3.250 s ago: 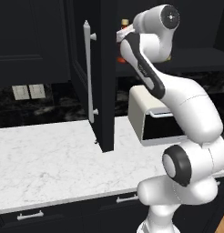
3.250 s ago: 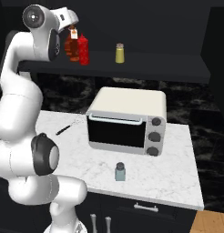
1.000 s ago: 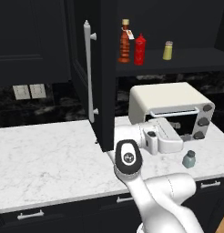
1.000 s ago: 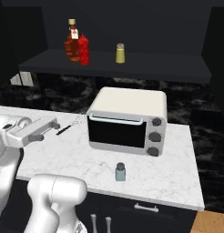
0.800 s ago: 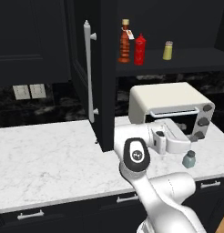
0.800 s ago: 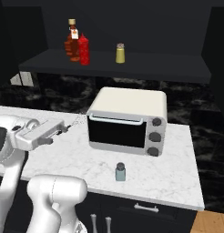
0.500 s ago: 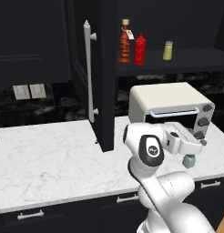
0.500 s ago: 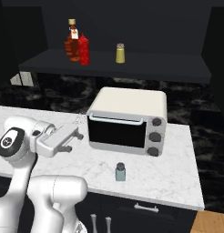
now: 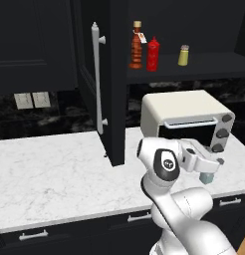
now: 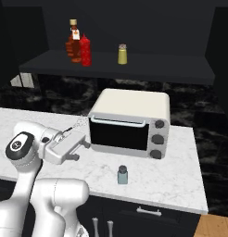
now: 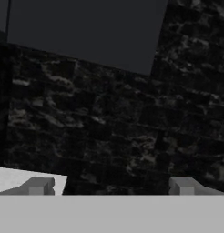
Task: Put the shaker and condiment bottle from the counter next to their counterparts in the cabinet.
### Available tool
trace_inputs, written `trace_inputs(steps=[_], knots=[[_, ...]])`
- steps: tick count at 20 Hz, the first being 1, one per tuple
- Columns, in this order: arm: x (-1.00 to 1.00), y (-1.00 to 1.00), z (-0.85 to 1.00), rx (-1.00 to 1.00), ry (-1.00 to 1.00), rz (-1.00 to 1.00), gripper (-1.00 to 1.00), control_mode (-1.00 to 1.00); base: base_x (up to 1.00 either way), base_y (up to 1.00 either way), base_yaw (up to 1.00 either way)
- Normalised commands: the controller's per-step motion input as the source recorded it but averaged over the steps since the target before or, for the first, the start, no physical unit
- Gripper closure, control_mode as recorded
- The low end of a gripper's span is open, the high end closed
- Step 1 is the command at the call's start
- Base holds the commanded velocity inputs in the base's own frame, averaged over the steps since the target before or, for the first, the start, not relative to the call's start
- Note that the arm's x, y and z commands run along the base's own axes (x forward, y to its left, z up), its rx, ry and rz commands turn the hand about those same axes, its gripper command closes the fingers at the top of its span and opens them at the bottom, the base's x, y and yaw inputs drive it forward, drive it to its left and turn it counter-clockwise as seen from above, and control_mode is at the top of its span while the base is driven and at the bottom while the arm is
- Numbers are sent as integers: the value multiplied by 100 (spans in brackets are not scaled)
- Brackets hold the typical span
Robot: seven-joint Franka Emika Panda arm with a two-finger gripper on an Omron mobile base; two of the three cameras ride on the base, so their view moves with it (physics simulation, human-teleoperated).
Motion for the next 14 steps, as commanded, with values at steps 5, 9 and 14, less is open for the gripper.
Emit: trace_inputs(steps=[5,9,14], knots=[[-9,-57,-99,-13,-2,9,-100,-100,0,0,0],[0,-41,-68,-8,0,4,-100,-100,0,0,0],[0,-33,-83,-3,-1,11,-100,-100,0,0,0]])
